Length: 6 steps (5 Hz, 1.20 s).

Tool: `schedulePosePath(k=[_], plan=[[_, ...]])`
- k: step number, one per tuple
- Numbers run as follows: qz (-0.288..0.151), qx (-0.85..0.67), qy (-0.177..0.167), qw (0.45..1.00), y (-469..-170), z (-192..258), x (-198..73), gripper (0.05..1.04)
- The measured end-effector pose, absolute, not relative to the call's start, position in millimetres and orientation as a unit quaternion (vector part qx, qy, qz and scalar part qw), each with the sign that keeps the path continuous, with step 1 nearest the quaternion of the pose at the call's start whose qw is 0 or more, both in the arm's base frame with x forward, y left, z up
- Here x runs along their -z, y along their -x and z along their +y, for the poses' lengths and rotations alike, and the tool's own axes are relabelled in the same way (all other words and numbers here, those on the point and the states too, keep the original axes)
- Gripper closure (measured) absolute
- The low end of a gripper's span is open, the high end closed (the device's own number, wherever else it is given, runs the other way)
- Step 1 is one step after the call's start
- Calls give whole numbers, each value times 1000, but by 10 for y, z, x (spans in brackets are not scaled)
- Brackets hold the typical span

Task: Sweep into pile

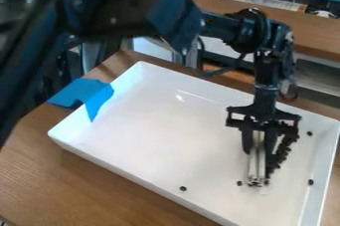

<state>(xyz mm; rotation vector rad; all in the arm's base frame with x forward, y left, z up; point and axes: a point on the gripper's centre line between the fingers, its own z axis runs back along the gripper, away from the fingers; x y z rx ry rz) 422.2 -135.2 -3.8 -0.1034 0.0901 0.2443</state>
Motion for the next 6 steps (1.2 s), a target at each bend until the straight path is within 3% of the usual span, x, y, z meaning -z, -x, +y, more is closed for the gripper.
schedulePosePath(k=[1,2,3,4,5,6], plan=[[48,-130,60,989,-4223,-1383,37,716],[59,-114,101,987,-4139,-1293,3,716],[54,-89,153,983,-3993,-1156,-185,716],[10,-50,201,978,-3934,-939,-590,716],[-6,-14,190,982,-3788,-822,-728,716],[5,-64,117,991,-3696,-551,-568,716]])
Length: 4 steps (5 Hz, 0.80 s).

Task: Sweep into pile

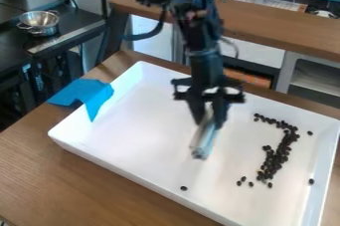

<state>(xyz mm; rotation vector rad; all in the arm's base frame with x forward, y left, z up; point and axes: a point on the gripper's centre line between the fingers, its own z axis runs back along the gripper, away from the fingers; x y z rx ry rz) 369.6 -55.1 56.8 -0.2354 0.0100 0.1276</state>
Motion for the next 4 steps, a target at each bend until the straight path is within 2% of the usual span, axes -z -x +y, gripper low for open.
schedulePosePath(k=[2,4], plan=[[21,-196,65,978,-3675,-226,-326,716],[40,-214,38,975,-3510,-17,-179,716]])
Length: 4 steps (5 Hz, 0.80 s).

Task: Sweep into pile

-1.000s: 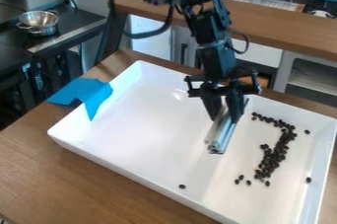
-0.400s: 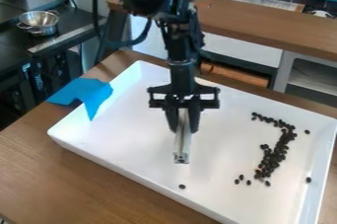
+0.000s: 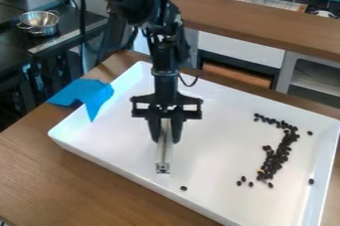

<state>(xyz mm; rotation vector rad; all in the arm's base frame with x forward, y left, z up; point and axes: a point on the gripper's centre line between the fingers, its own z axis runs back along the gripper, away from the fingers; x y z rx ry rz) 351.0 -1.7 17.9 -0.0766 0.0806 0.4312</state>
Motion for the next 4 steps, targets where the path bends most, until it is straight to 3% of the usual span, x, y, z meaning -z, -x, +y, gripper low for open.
schedulePosePath(k=[4], plan=[[27,-234,15,972,-3457,-35,50,716]])
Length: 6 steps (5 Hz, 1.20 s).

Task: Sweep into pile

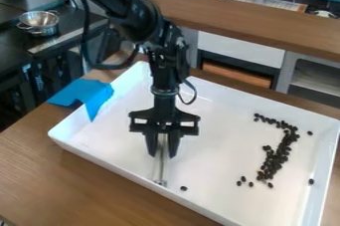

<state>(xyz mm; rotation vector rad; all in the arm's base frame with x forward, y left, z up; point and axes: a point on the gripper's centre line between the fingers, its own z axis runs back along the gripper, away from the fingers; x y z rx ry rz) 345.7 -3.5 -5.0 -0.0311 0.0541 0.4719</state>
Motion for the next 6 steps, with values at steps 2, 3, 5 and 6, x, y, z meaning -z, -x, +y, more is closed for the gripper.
schedulePosePath(k=[2,3,5,6], plan=[[32,-254,19,967,-3442,-208,52,716],[40,-260,21,965,-3483,-479,52,716],[31,-314,24,949,-3751,-657,69,716],[30,-332,24,943,-3942,-807,76,716]])
